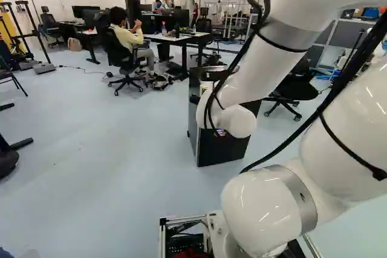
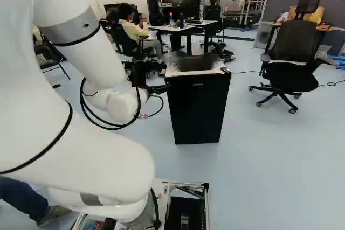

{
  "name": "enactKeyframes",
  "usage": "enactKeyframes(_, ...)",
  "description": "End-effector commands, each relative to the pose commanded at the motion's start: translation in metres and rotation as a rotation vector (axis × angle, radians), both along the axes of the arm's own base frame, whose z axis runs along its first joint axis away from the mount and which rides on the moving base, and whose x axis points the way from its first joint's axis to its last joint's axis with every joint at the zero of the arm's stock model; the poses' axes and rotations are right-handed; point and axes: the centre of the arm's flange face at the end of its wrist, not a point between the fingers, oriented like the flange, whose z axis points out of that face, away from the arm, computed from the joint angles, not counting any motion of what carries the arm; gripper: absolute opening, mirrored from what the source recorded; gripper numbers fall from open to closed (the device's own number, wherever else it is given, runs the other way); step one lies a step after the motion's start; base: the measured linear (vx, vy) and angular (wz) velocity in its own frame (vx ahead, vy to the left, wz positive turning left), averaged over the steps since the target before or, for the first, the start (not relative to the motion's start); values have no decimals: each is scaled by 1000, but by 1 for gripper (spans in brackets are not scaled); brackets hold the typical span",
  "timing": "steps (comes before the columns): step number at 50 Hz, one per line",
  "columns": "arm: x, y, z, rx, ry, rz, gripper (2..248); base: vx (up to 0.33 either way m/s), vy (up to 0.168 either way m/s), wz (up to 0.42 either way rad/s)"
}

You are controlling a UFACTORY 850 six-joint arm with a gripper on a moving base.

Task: Grab a drink from the fridge

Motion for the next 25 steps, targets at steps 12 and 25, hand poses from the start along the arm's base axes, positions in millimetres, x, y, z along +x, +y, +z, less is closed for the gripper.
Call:
enactKeyframes(12, 10, 11, 1, 22, 6, -19, 247, 0, 0, 0)
enactKeyframes(25, 21, 23, -3, 43, 26, -43, 247, 0, 0, 0)
